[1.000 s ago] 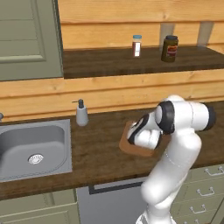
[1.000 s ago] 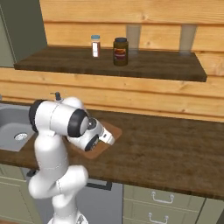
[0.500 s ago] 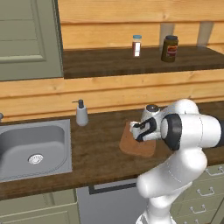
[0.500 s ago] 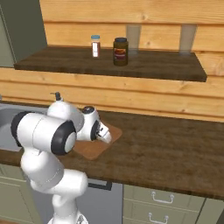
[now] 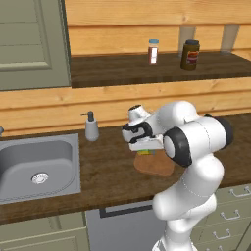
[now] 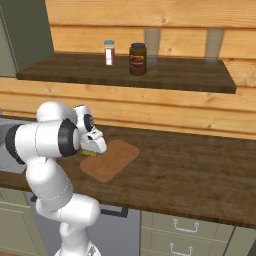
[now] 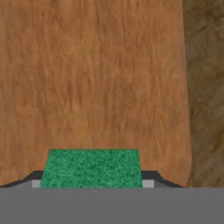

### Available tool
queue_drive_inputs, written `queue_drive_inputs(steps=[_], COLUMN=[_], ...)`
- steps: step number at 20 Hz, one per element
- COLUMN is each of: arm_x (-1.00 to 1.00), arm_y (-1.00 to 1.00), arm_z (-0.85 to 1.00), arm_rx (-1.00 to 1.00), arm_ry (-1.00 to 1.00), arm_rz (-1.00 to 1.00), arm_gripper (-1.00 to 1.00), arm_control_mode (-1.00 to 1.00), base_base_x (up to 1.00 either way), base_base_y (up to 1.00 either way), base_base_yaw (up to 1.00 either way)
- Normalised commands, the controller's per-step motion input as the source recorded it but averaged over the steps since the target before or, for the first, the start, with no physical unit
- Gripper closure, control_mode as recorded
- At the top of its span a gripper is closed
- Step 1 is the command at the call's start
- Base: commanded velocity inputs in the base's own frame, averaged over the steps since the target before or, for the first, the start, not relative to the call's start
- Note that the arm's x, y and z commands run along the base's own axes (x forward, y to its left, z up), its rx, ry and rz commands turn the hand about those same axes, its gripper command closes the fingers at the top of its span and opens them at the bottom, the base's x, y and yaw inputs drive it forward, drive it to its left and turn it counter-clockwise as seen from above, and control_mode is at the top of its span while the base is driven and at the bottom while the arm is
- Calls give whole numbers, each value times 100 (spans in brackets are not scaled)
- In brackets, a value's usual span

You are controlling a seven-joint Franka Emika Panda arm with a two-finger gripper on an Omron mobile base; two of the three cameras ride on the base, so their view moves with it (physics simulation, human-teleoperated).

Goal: Pick up the sponge from the counter and clean the cutting board by briefly scrubbing or pressing down on the cutting board. Once finished, release the sponge.

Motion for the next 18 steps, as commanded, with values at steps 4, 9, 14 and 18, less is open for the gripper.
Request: queue_drive_inputs(steps=[4, 9, 14, 18], arm_x=[-46, -98, -99, -44], arm_y=[-49, 45, 71, 28], arm_z=[-83, -41, 5, 36], arm_rx=[0, -1, -5, -3], arm_ry=[28, -13, -57, -73], arm_rz=[-34, -27, -33, -40], arm_gripper=[100, 100, 100, 100], arm_control_mode=[-100, -100, -100, -100], base_base_x=[0, 0, 0, 0], base_base_y=[0, 0, 0, 0], base_base_yaw=[0, 0, 0, 0])
